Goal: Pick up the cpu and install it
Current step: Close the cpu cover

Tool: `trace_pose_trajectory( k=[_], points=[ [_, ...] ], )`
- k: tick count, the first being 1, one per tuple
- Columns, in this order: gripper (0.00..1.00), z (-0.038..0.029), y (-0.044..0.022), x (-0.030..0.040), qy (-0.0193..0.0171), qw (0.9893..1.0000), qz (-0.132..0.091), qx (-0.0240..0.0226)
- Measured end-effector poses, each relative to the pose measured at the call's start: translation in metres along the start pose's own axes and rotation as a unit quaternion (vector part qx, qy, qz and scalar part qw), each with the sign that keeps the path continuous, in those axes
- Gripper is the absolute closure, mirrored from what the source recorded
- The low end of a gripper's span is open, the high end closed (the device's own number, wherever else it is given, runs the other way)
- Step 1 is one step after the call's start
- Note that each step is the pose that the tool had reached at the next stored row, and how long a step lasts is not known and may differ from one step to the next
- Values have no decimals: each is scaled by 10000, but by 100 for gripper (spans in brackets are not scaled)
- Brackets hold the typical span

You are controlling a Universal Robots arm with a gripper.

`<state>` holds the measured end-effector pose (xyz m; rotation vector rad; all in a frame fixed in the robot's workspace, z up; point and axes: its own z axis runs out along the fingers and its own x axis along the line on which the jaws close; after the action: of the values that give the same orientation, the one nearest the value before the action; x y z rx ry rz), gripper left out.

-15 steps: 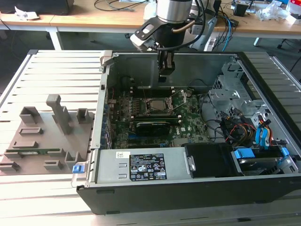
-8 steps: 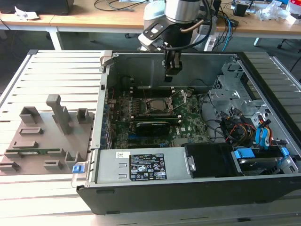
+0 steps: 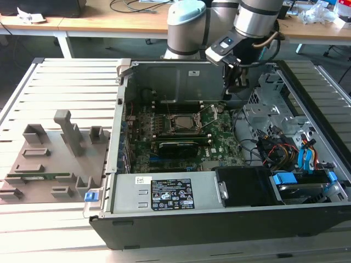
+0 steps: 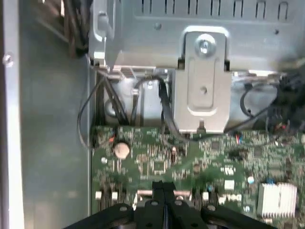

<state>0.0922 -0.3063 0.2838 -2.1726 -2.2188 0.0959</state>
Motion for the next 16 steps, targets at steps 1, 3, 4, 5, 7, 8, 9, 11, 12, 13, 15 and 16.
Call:
trace_pose_trajectory(
  k=[1, 3, 4, 5, 7, 8, 9, 11, 12, 13, 15, 16],
  points=[
    [89, 45, 13, 1, 0, 10000, -2, 0],
    [89, 124, 19, 2, -1, 10000, -28, -1],
    [89, 158, 22, 3, -3, 10000, -43, -1],
    [89, 199, 24, 3, -4, 10000, -62, -1],
    [89, 270, 25, 2, -8, 9999, -122, -2],
    [89, 286, 20, 3, -10, 9999, -153, -3],
    [89, 316, 10, 4, -15, 9997, -225, -4],
    [89, 426, 2, 6, -29, 9990, -450, -8],
    [89, 439, -64, 8, -30, 9989, -462, -8],
    [89, 445, -142, 9, -31, 9989, -467, -9],
    [89, 454, -264, 12, -31, 9989, -474, -9],
    [89, 456, -296, 13, -31, 9989, -474, -9]
  ],
)
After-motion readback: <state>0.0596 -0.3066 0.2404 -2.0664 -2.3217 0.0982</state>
